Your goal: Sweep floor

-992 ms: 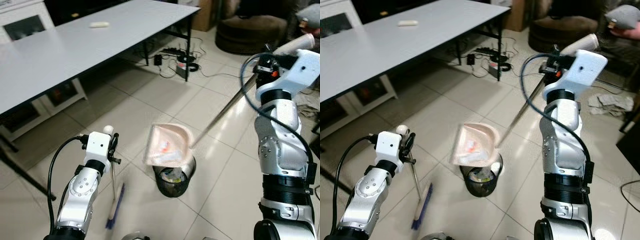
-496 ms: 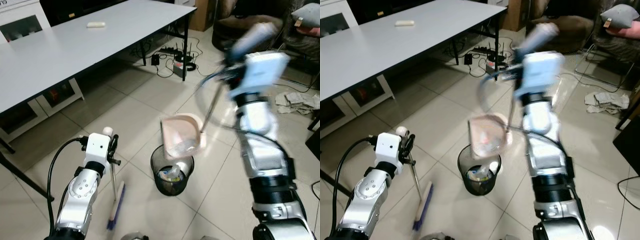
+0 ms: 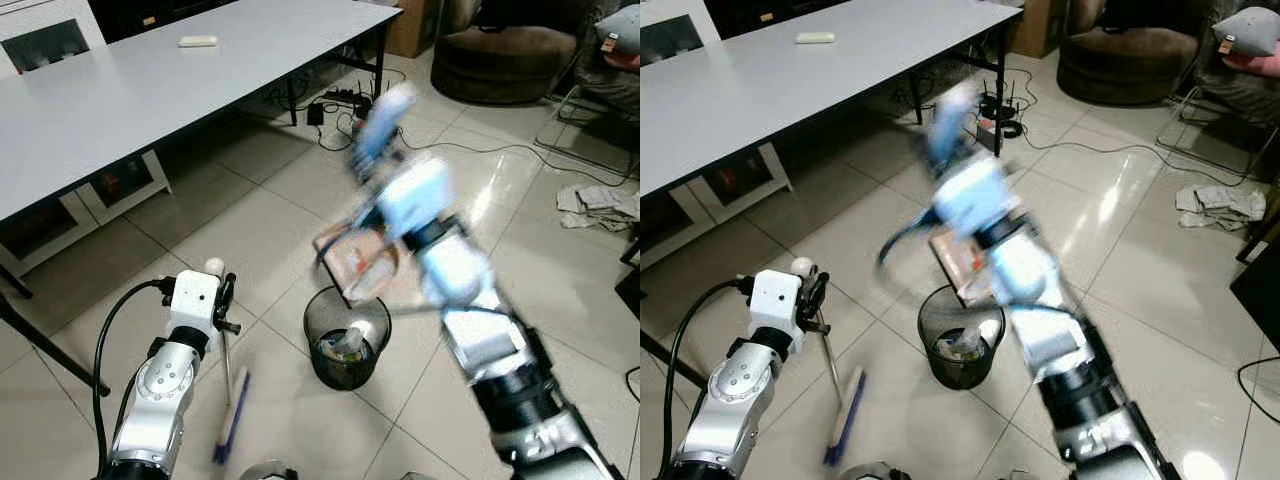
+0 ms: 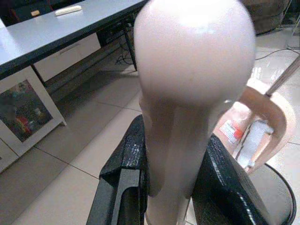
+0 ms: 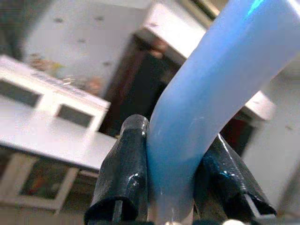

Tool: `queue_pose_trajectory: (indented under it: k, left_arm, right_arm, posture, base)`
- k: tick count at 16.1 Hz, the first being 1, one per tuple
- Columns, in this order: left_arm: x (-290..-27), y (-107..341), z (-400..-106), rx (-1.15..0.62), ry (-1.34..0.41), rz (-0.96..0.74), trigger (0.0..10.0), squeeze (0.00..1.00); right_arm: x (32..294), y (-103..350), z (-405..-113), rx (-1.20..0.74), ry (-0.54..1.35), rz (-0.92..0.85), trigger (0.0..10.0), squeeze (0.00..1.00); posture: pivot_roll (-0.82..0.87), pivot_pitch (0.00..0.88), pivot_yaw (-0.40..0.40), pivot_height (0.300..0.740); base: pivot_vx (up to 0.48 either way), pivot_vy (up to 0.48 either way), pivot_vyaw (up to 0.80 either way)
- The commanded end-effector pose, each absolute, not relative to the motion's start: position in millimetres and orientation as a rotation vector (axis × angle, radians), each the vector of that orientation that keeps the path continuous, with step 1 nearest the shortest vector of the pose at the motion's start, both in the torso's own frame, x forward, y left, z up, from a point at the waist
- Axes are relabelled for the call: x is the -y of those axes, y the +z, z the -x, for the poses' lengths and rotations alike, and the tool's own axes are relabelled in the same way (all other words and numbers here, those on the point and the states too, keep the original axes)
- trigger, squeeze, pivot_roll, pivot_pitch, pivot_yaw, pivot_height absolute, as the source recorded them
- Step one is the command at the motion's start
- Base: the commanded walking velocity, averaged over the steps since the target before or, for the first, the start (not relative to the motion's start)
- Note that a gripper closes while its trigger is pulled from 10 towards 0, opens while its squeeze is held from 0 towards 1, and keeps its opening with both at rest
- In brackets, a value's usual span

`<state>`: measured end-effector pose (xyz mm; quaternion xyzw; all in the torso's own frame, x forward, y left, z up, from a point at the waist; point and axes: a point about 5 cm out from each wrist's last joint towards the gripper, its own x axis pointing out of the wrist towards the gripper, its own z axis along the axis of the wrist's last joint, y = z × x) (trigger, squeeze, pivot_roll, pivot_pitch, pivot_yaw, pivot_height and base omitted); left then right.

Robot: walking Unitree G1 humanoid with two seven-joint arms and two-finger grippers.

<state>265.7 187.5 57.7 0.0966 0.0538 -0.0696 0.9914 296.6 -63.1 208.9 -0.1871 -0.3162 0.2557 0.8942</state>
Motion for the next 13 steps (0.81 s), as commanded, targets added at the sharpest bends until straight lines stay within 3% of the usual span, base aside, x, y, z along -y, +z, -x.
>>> queue_pose_trajectory:
  k: [1,8,9,10,13]
  left_arm:
    - [-192.6,63.1,-268.2,-0.079,-0.116,-0.212,10.0,0.00]
    - [-191.4,63.6,-270.6,-0.073,-0.110,-0.209,10.0,0.00]
    - [-193.1,64.0,-270.0,-0.070,-0.096,-0.212,10.0,0.00]
    - [-194.6,64.7,-270.2,-0.067,-0.088,-0.208,10.0,0.00]
    - [-189.7,76.0,-276.8,-0.027,-0.136,-0.230,10.0,0.00]
  right_arm:
    - [61.4,211.5,-294.3,0.688,0.554,0.431,10.0,0.00]
    - [71.3,223.9,-298.2,0.774,0.467,0.465,10.0,0.00]
    - [89.8,242.6,-300.4,0.819,0.322,0.355,10.0,0.00]
    - [98.1,253.1,-301.7,0.808,0.292,0.245,10.0,0.00]
    - [105.3,276.6,-299.0,0.842,0.235,0.176,10.0,0.00]
  posture:
    - [0.02,0.018,0.073,0.740]
    - [0.02,0.011,0.059,0.740]
    - [0.02,0.008,0.057,0.740]
    - [0.02,0.001,0.059,0.740]
    - [0.02,0.013,0.069,0.740]
  base:
    - [0.000,0.000,0.00]
    - [0.000,0.000,0.00]
    - [0.000,0.000,0.00]
    - [0.000,0.000,0.00]
    - [0.000,0.000,0.20]
